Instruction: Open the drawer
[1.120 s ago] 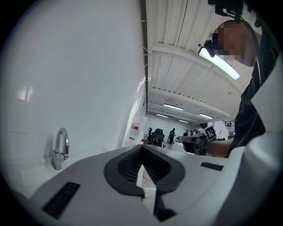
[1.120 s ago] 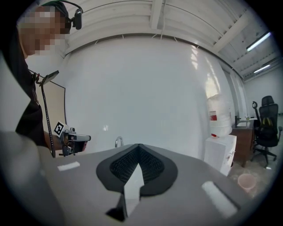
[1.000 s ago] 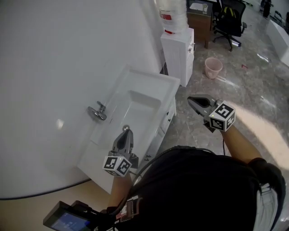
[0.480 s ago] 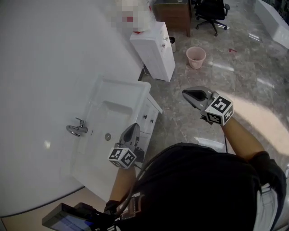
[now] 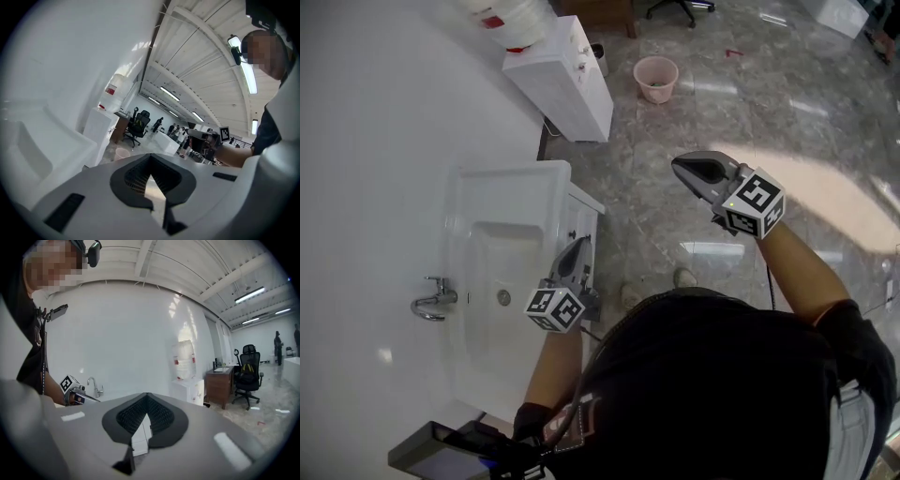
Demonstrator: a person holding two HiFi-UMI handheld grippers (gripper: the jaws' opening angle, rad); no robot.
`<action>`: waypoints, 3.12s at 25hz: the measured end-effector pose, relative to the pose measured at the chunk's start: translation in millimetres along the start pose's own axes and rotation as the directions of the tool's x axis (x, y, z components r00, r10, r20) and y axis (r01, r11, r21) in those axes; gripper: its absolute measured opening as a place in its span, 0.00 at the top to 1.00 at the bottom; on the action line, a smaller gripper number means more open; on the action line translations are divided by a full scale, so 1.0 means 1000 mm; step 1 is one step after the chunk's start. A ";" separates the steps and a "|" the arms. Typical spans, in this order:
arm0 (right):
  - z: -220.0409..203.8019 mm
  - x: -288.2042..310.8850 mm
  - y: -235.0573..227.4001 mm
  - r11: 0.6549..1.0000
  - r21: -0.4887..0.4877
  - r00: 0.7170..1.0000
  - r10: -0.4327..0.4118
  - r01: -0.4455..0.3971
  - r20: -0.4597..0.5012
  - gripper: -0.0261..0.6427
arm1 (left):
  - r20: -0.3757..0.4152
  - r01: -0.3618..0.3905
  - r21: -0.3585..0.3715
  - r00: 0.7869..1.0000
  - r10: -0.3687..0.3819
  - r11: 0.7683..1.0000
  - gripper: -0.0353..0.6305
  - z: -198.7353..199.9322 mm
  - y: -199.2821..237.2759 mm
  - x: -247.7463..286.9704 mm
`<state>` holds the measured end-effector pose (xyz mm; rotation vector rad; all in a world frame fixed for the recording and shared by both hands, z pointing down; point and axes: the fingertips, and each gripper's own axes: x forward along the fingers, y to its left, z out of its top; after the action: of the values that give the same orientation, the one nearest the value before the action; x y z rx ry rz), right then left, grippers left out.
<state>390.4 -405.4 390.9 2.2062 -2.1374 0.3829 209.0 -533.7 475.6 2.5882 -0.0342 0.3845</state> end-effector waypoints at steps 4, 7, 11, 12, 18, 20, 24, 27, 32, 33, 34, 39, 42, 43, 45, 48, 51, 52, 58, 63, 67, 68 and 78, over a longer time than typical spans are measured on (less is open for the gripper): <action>-0.012 0.015 0.009 0.997 0.016 0.997 -0.072 0.072 -0.031 0.97 | -0.065 0.106 -0.058 0.992 -0.110 0.993 0.96 -0.023 0.014 0.012; -0.021 0.025 0.014 0.991 0.032 0.990 -0.127 0.129 -0.060 0.97 | -0.113 0.157 -0.090 0.980 -0.167 0.983 0.96 -0.039 0.026 0.011; -0.034 0.039 0.020 0.987 0.049 0.985 -0.150 0.155 -0.087 0.97 | -0.161 0.122 -0.088 0.978 -0.135 0.989 0.96 -0.059 0.052 0.012; -0.037 0.043 0.023 0.988 0.049 0.985 -0.144 0.149 -0.094 0.97 | -0.175 0.101 -0.073 0.978 -0.112 0.992 0.96 -0.066 0.058 0.012; -0.059 0.050 0.012 0.995 0.063 0.991 -0.072 0.080 -0.117 0.97 | -0.210 -0.027 -0.019 0.977 0.022 0.999 0.96 -0.100 0.071 0.023; -0.068 0.051 -0.003 0.997 0.063 0.991 -0.045 0.053 -0.123 0.97 | -0.202 -0.096 -0.020 0.975 0.090 0.995 0.96 -0.110 0.082 0.034; -0.091 0.045 -0.031 0.999 0.044 0.991 0.005 0.001 -0.133 0.97 | -0.207 -0.234 -0.047 0.953 0.219 0.971 0.96 -0.145 0.111 0.054; -0.116 0.031 -0.046 0.998 0.063 0.991 0.014 -0.005 -0.136 0.97 | -0.240 -0.309 -0.068 0.928 0.285 0.948 0.96 -0.179 0.134 0.067; -0.165 0.008 -0.065 0.995 0.102 0.987 0.001 0.016 -0.161 0.97 | -0.282 -0.417 -0.160 0.888 0.363 0.895 0.96 -0.232 0.186 0.094; -0.175 0.006 -0.068 0.994 0.110 0.986 -0.001 0.019 -0.167 0.97 | -0.288 -0.436 -0.181 0.881 0.377 0.881 0.96 -0.242 0.199 0.099; -0.184 0.005 -0.070 0.993 0.120 0.985 -0.002 0.023 -0.172 0.97 | -0.295 -0.457 -0.208 0.872 0.390 0.865 0.96 -0.252 0.211 0.103; -0.226 0.002 -0.073 0.985 0.170 0.983 0.001 0.031 -0.184 0.97 | -0.262 -0.555 -0.394 0.832 0.489 0.733 0.96 -0.283 0.270 0.107; -0.247 0.009 -0.068 0.983 0.183 0.980 0.012 0.025 -0.198 0.97 | -0.234 -0.577 -0.458 0.812 0.534 0.676 0.96 -0.292 0.302 0.106; -0.252 0.012 -0.066 0.982 0.187 0.979 0.018 0.021 -0.204 0.97 | -0.232 -0.583 -0.475 0.806 0.545 0.659 0.96 -0.294 0.311 0.105; -0.261 0.020 -0.062 0.981 0.194 0.976 0.032 0.011 -0.216 0.97 | -0.231 -0.590 -0.500 0.796 0.559 0.634 0.96 -0.298 0.327 0.104; -0.271 0.032 -0.058 0.979 0.202 0.973 0.054 -0.008 -0.224 0.97 | -0.234 -0.579 -0.534 0.801 0.550 0.616 0.79 -0.304 0.342 0.106; -0.276 0.043 -0.056 0.977 0.209 0.971 0.076 -0.028 -0.227 0.97 | -0.242 -0.588 -0.559 0.790 0.563 0.585 0.70 -0.312 0.356 0.104; -0.278 0.046 -0.055 0.977 0.211 0.970 0.080 -0.031 -0.228 0.97 | -0.246 -0.592 -0.567 0.785 0.569 0.572 0.67 -0.314 0.360 0.102; -0.295 0.045 -0.062 0.971 0.239 0.966 0.065 -0.003 -0.251 0.97 | -0.250 -0.618 -0.613 0.743 0.621 0.493 0.63 -0.322 0.386 0.091; -0.311 0.041 -0.063 0.964 0.264 0.960 0.065 0.009 -0.274 0.97 | -0.210 -0.586 -0.674 0.736 0.644 0.450 0.63 -0.320 0.394 0.097; -0.315 0.037 -0.061 0.962 0.271 0.962 0.059 0.017 -0.268 0.97 | -0.163 -0.573 -0.715 0.694 0.702 0.401 0.63 -0.313 0.403 0.092; -0.316 0.036 -0.062 0.962 0.273 0.963 0.056 0.019 -0.264 0.97 | -0.159 -0.571 -0.725 0.683 0.713 0.386 0.63 -0.314 0.405 0.091; -0.346 0.009 -0.082 0.945 0.321 0.962 0.032 0.060 -0.272 0.97 | -0.184 -0.605 -0.722 0.636 0.750 0.336 0.68 -0.325 0.414 0.096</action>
<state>422.2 -339.7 738.7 2.1580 -2.0263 1.0460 174.1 -725.2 974.4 1.6241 -1.1664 0.3135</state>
